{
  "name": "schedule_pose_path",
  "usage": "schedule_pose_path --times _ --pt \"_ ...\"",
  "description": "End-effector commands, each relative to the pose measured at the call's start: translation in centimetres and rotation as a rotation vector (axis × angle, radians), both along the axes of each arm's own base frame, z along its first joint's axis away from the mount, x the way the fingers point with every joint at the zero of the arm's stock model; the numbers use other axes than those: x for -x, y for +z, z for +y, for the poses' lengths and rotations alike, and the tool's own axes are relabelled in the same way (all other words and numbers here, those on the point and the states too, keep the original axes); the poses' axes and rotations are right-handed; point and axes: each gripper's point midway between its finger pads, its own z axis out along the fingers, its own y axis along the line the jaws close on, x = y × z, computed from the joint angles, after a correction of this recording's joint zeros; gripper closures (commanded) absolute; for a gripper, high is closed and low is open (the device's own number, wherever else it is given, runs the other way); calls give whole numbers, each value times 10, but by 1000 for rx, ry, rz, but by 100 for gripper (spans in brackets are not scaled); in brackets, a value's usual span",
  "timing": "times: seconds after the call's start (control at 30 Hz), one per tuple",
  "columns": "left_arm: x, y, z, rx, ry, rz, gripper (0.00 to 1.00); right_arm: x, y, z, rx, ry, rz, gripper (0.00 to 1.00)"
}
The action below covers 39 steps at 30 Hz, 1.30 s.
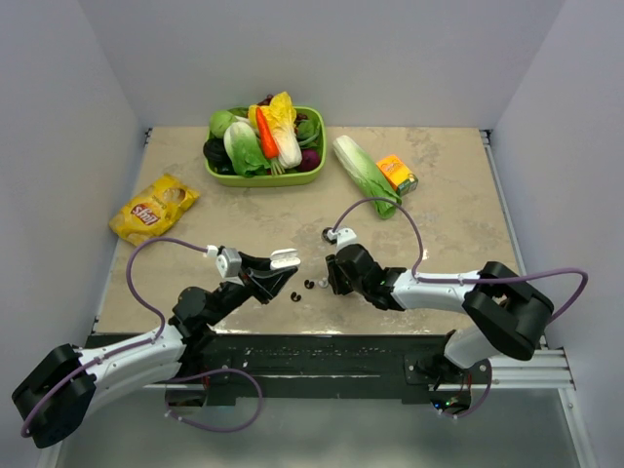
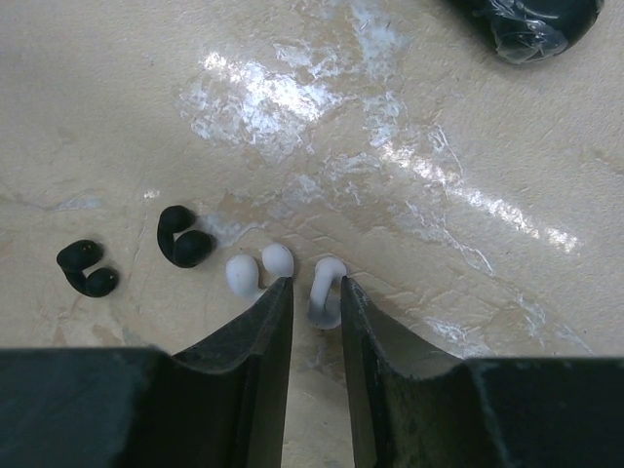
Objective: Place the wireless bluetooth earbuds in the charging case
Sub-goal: Pick up the earbud from the center of the board, then place the earbud in the charging case.
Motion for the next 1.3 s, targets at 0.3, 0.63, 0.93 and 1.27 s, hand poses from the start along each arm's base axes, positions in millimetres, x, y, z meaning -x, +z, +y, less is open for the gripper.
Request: schedule_pose_path --times 0.3,0.63,0.93,1.27 --pt "14 -55 14 -71 0 44 100 -10 28 -11 -41 -89 -64 97" --pt "3 -28 6 -23 13 46 100 27 189 -27 -187 122 -232 100" --pt "31 -1 -46 -34 -332 1 100 103 240 -19 -276 552 -223 100" --pt "68 18 -72 -59 -648 -119 100 131 239 1 -323 692 -202 100"
